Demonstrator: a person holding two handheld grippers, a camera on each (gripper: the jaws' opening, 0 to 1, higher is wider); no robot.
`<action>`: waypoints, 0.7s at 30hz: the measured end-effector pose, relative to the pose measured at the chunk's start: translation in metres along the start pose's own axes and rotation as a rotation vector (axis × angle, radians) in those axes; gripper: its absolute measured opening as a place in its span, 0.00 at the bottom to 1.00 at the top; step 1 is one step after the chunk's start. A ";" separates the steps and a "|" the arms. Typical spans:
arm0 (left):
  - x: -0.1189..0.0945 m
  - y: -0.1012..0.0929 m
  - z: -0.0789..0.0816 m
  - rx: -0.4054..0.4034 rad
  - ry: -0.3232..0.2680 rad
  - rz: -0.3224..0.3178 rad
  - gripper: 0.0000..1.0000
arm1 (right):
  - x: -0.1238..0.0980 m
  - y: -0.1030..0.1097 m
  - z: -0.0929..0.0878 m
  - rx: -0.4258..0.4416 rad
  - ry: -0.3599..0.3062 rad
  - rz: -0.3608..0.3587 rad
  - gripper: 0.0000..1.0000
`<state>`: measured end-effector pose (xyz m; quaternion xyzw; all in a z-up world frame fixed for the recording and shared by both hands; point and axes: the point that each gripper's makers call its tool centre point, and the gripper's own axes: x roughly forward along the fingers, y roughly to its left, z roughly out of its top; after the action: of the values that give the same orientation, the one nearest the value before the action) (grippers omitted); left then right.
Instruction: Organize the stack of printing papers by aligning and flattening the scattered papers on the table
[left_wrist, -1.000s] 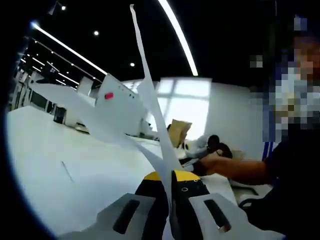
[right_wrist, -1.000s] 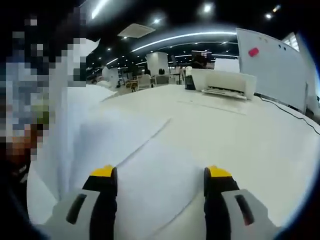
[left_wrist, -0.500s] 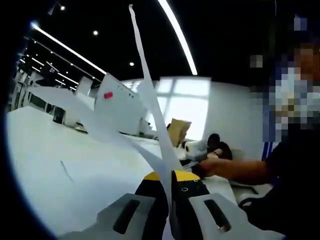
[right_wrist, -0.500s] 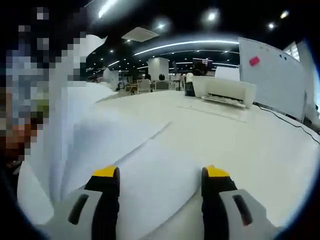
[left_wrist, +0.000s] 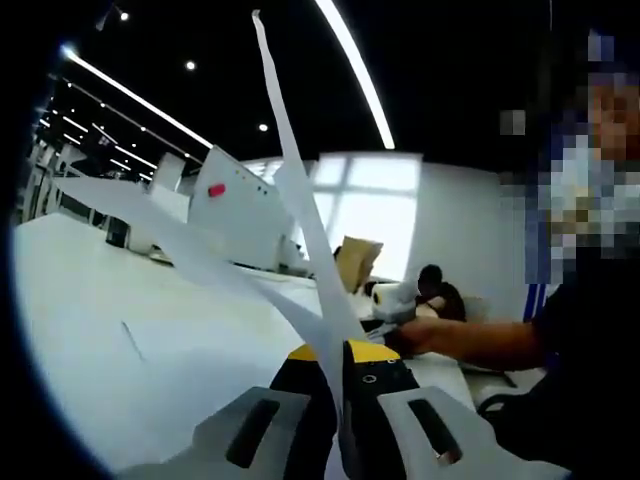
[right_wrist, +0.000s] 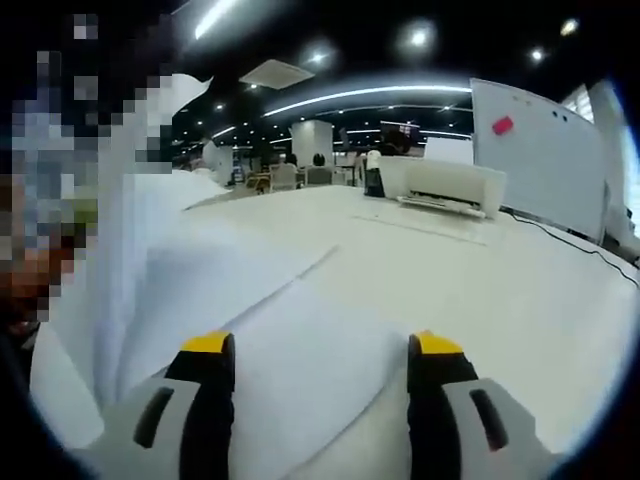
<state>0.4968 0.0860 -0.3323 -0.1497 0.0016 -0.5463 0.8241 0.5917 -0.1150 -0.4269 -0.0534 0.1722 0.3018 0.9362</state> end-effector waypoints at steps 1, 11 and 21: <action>0.000 0.000 0.000 0.000 0.000 0.000 0.06 | 0.000 0.001 -0.001 0.000 0.001 -0.001 0.62; 0.000 -0.001 -0.001 0.000 0.002 -0.001 0.06 | -0.007 0.015 0.003 0.006 -0.006 0.044 0.36; 0.001 -0.002 -0.001 -0.001 0.000 0.000 0.06 | -0.009 0.020 0.003 0.039 -0.002 0.083 0.15</action>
<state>0.4950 0.0846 -0.3324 -0.1498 0.0020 -0.5464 0.8240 0.5741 -0.1029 -0.4211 -0.0279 0.1792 0.3370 0.9239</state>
